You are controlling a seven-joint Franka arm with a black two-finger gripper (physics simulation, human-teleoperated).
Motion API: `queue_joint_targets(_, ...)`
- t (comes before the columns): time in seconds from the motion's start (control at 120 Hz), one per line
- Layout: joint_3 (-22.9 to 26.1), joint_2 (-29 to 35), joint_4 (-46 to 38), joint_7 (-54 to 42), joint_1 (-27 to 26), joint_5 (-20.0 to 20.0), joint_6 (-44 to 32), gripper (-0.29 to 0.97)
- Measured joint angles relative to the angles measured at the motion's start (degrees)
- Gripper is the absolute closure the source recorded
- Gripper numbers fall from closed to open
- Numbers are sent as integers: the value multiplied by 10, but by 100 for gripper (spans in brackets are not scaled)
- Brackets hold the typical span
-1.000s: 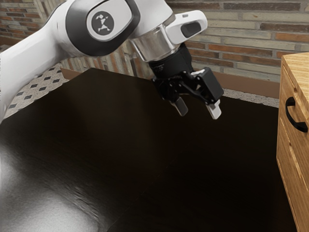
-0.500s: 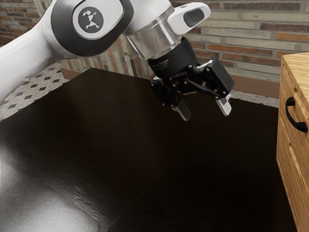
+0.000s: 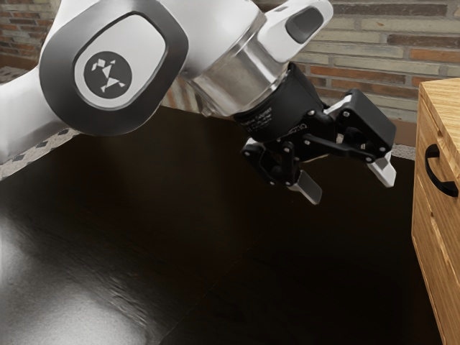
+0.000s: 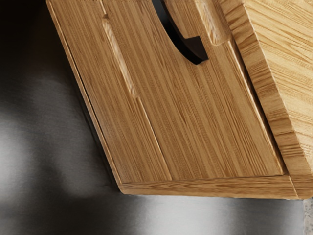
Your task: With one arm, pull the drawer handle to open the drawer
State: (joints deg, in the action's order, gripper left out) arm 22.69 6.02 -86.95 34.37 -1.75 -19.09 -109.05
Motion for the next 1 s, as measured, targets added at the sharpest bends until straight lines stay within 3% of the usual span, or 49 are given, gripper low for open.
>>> queue_joint_targets(0.45, 20, -62, 15, 35, -5, 5, -86, 0)
queue_joint_targets(0.733, 27, -76, 30, 51, 2, 66, -91, 0)
queue_joint_targets(1.0, 29, -108, 39, 63, 2, 80, -93, 0)
